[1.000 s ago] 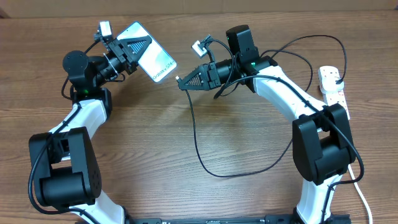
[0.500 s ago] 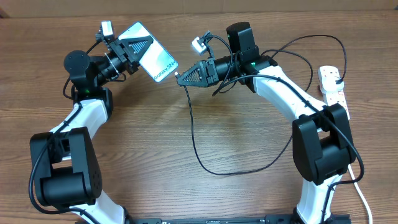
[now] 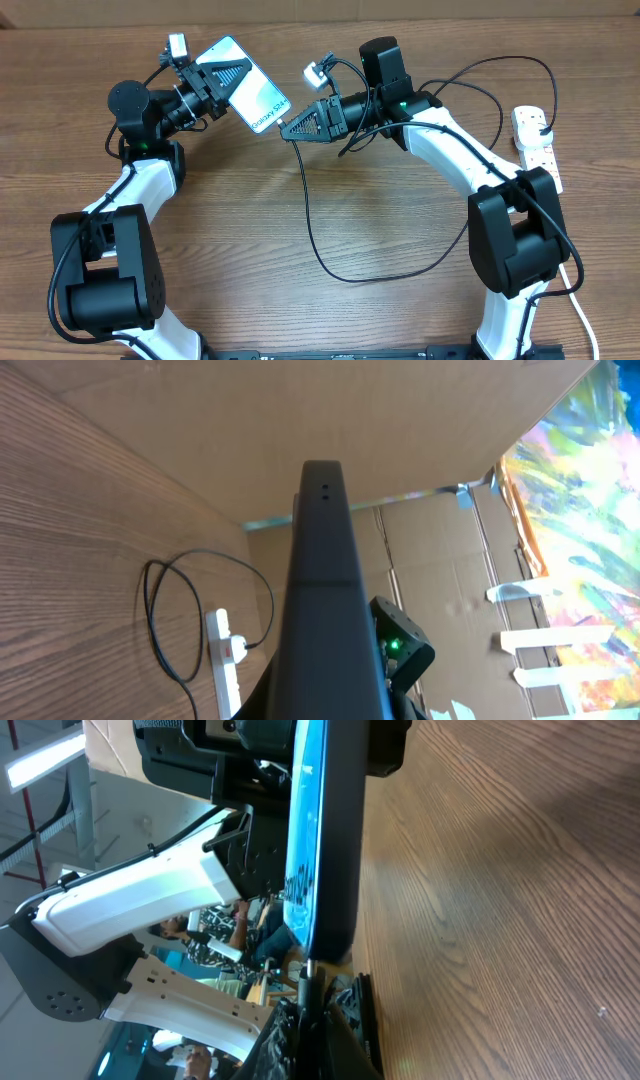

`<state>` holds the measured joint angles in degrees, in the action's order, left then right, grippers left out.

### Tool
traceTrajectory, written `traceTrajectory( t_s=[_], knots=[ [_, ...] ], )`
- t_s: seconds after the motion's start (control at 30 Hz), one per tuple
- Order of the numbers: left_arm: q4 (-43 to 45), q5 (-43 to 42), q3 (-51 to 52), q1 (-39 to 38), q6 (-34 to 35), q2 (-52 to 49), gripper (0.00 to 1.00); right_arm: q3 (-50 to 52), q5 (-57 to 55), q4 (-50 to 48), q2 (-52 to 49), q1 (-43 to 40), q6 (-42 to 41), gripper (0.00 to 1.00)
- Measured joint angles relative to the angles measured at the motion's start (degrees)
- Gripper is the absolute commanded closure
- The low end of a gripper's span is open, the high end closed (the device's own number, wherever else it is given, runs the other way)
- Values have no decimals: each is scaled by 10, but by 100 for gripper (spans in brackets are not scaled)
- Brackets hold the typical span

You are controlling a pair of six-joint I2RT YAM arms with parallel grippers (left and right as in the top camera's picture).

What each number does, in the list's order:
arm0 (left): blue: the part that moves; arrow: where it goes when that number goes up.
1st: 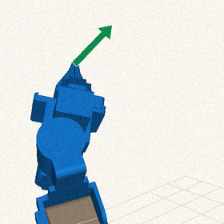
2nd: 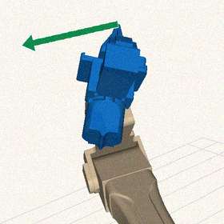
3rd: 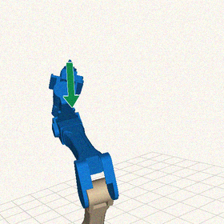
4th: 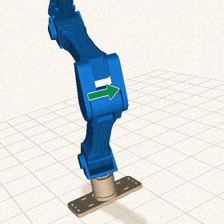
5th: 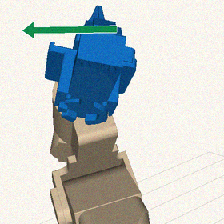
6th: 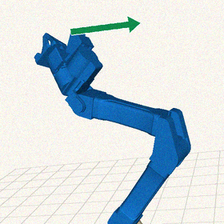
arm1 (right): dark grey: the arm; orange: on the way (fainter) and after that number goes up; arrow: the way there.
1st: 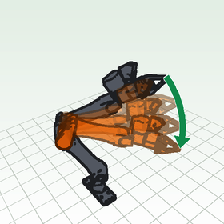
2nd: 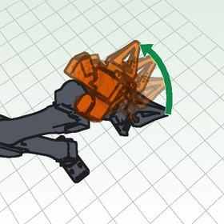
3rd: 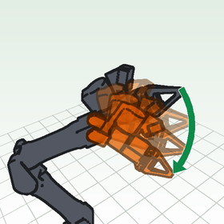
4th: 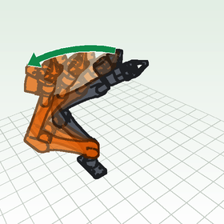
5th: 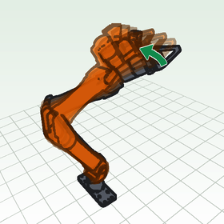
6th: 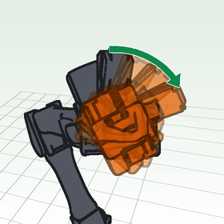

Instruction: Plug charger to phone and switch on socket

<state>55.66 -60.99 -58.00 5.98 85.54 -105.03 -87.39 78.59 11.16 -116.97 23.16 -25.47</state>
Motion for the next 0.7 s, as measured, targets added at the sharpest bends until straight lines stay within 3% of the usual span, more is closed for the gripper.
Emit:
traceTrajectory(
  t_s=[0.7],
  knots=[
    [0, 12, 0, -9, -2, 0, 96, 0, 5, -1, 0, 0, 0, 96]
  ],
)
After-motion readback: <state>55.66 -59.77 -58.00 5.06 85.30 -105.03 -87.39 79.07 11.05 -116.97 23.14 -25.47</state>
